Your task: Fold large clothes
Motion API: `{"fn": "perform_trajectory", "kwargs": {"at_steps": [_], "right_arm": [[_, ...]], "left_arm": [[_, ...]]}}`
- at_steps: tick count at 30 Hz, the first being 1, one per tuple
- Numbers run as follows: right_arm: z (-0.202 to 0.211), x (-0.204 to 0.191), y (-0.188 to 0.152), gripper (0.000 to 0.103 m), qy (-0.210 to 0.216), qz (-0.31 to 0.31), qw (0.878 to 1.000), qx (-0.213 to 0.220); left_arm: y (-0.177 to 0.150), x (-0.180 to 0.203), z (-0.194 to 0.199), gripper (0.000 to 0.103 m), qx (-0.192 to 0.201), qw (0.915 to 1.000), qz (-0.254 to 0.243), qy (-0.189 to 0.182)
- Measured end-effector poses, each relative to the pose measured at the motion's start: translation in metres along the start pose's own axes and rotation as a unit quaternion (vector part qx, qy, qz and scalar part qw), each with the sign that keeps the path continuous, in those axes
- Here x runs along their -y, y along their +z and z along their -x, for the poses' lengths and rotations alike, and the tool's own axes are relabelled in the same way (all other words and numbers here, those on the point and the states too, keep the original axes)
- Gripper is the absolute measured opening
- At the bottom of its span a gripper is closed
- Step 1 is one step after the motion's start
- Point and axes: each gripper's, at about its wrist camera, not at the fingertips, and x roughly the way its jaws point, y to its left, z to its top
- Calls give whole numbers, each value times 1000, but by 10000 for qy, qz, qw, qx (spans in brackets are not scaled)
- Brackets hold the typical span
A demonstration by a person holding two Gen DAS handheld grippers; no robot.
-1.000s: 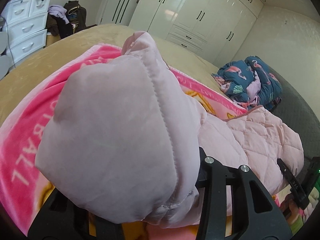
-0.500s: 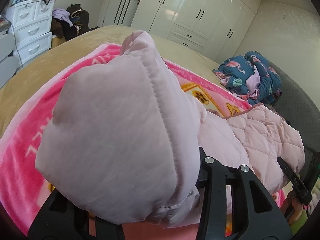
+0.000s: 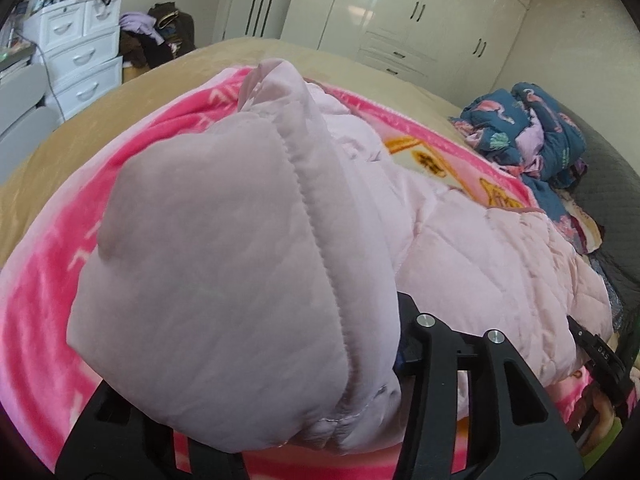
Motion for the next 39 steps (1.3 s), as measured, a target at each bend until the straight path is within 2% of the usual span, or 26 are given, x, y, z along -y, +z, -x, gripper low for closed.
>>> {"fn": "perform_trajectory", "kwargs": {"at_steps": [6, 9, 11, 12, 13, 16, 19, 24, 27, 29, 35, 39], "right_arm": [[-13, 20, -9, 59, 37, -632, 9977, -250], [-15, 29, -11, 75, 55, -901, 9954, -333], [-15, 31, -11, 88, 1, -895, 9953, -379], [-13, 32, -12, 92, -40, -877, 9953, -414], [-11, 33, -12, 96, -58, -879, 9952, -424], [-1, 35, -14, 97, -58, -865, 9951, -478], [15, 39, -17, 99, -151, -848, 9952, -455], [51, 36, -21, 99, -294, -690, 9969, -229], [77, 33, -18, 99, -373, -535, 9978, 80], [92, 25, -17, 99, -420, -393, 9980, 251], [128, -14, -13, 99, -336, 386, 9963, 685], [146, -45, -14, 99, -136, 862, 9924, 865]], "left_arm": [[-7, -10, -9, 50, -93, 9998, 151, 130], [-9, -15, -9, 55, -135, 9995, 257, 126], [-11, -20, -8, 63, -179, 9990, 375, 138], [-12, -22, -7, 65, -212, 9987, 437, 146], [-12, -23, -7, 72, -244, 9984, 472, 173], [-15, -27, 0, 87, -305, 9977, 519, 305], [-20, -30, 11, 94, -304, 9972, 560, 384], [-29, -29, 40, 94, -150, 9970, 546, 534], [-33, -25, 67, 94, 184, 9957, 430, 794], [-36, -25, 83, 94, 384, 9950, 424, 820], [-45, -4, 137, 94, 1030, 9903, 128, 919], [-50, 16, 156, 94, 1209, 9892, -93, 819]]}}
